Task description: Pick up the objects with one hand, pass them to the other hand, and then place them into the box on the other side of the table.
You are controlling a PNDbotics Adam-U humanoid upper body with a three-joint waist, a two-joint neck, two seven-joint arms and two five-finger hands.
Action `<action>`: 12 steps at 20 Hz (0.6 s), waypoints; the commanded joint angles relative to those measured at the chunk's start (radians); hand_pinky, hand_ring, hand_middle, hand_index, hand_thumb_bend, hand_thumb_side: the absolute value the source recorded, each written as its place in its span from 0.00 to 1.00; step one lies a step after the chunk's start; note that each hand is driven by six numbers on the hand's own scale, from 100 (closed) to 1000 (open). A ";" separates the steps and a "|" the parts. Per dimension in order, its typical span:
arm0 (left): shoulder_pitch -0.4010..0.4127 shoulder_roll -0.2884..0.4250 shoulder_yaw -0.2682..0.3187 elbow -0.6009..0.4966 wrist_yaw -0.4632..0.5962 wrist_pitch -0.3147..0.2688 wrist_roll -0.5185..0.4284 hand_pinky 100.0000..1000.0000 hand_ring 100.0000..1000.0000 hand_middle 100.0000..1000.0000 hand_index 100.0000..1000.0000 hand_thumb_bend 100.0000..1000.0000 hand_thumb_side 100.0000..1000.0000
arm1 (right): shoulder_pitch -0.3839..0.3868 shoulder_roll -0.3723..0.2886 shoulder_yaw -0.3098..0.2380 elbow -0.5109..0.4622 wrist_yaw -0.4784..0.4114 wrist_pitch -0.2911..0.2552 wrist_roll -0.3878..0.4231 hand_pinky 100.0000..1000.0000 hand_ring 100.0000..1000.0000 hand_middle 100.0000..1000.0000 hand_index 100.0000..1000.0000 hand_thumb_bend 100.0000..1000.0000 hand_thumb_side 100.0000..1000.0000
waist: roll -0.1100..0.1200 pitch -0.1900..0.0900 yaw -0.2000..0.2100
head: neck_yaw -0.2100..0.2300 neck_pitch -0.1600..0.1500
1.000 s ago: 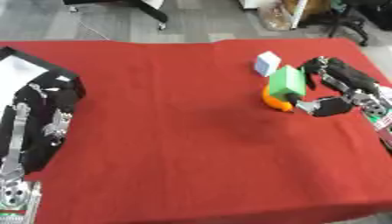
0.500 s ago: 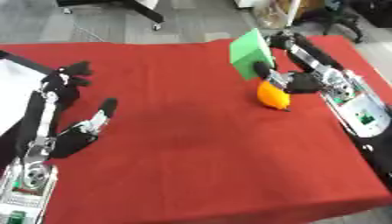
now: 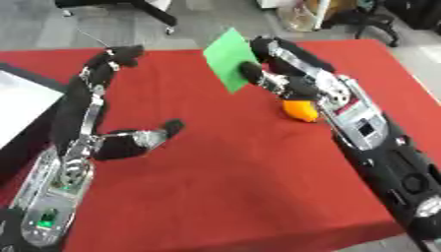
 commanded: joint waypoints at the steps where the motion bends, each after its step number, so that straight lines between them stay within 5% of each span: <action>1: -0.036 -0.001 -0.020 -0.013 -0.072 -0.023 0.037 0.77 0.70 0.73 0.88 0.81 0.30 | -0.023 0.013 0.002 -0.006 -0.034 0.035 0.014 0.71 0.41 0.13 0.28 0.00 0.84 | 0.000 -0.008 -0.002 | -0.006 -0.002; 12: -0.070 0.005 -0.070 -0.042 -0.304 -0.084 0.083 0.80 0.74 0.77 0.91 0.99 0.16 | -0.022 0.037 0.021 -0.010 -0.105 0.111 0.065 0.71 0.40 0.13 0.28 0.00 0.86 | -0.003 -0.007 -0.005 | -0.013 -0.002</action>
